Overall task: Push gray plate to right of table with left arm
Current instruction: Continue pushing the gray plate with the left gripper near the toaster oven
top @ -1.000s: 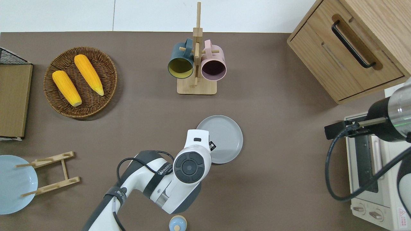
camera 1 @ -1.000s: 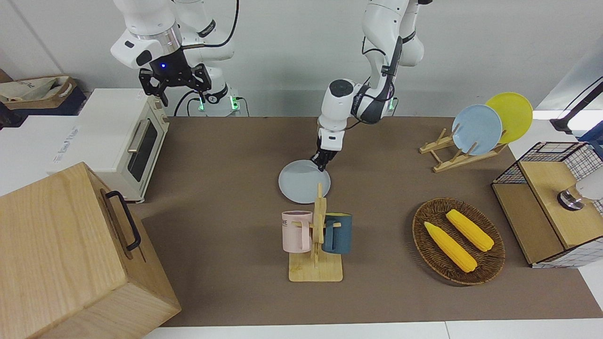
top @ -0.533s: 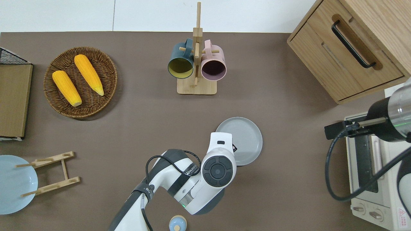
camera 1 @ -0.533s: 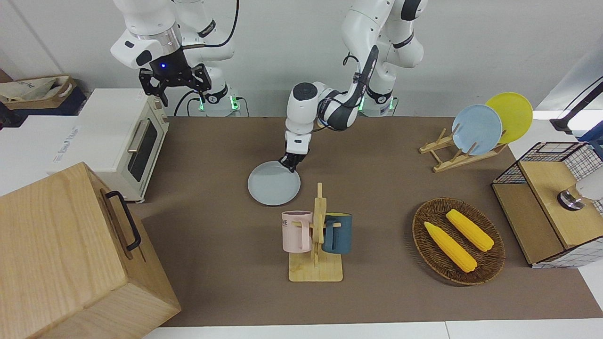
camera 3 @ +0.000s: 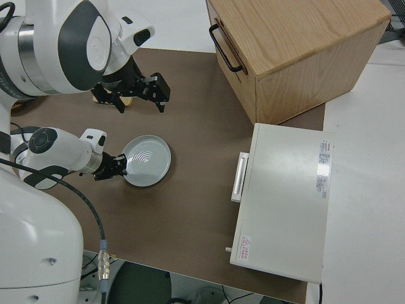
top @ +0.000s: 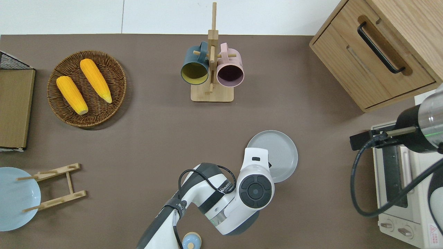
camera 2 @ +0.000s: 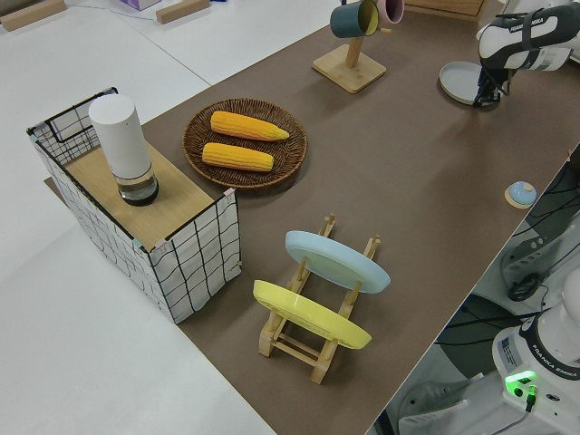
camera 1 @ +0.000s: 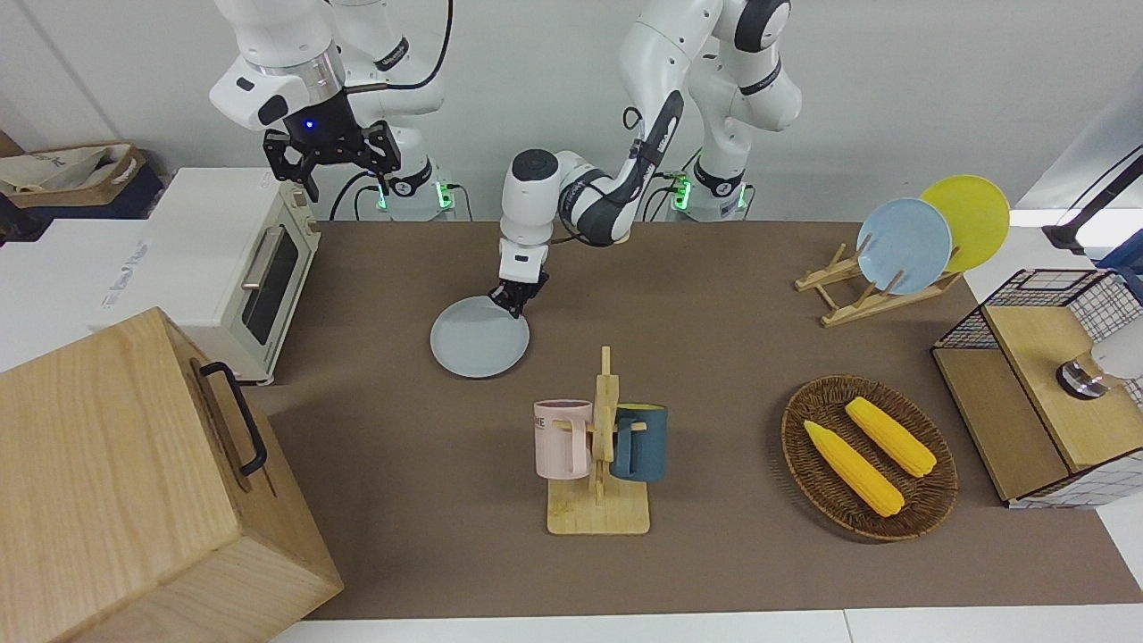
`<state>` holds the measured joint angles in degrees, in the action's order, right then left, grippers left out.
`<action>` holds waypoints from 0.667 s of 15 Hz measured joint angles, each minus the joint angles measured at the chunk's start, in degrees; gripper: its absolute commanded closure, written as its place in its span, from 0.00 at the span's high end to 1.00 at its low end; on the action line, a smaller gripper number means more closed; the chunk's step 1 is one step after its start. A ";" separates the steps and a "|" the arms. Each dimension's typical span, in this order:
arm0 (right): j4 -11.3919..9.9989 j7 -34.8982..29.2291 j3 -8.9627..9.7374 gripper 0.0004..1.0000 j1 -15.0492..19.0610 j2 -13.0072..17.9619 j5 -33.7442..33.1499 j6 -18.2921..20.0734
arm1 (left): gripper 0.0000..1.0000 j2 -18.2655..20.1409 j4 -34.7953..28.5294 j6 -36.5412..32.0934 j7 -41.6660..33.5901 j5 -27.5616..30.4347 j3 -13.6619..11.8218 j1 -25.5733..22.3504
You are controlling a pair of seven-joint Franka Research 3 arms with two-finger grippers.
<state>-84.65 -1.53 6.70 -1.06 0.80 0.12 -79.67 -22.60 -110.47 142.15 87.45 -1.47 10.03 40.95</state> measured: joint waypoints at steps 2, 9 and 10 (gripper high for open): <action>0.00 0.00 0.00 0.98 0.00 0.00 0.00 0.00 | 0.00 -0.38 0.57 -0.01 0.35 -0.17 -0.05 0.76; 0.00 0.00 0.00 0.98 0.00 0.00 0.00 0.00 | 0.00 -4.09 5.82 -0.05 4.90 -3.67 0.03 3.28; 0.00 0.00 0.00 0.98 0.00 0.00 0.00 0.00 | 0.00 -4.58 6.46 -0.09 5.12 -3.82 0.01 3.57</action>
<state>-84.65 -1.53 6.70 -1.06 0.80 0.12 -79.67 -27.18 -104.01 142.06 92.57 -5.30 10.03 44.51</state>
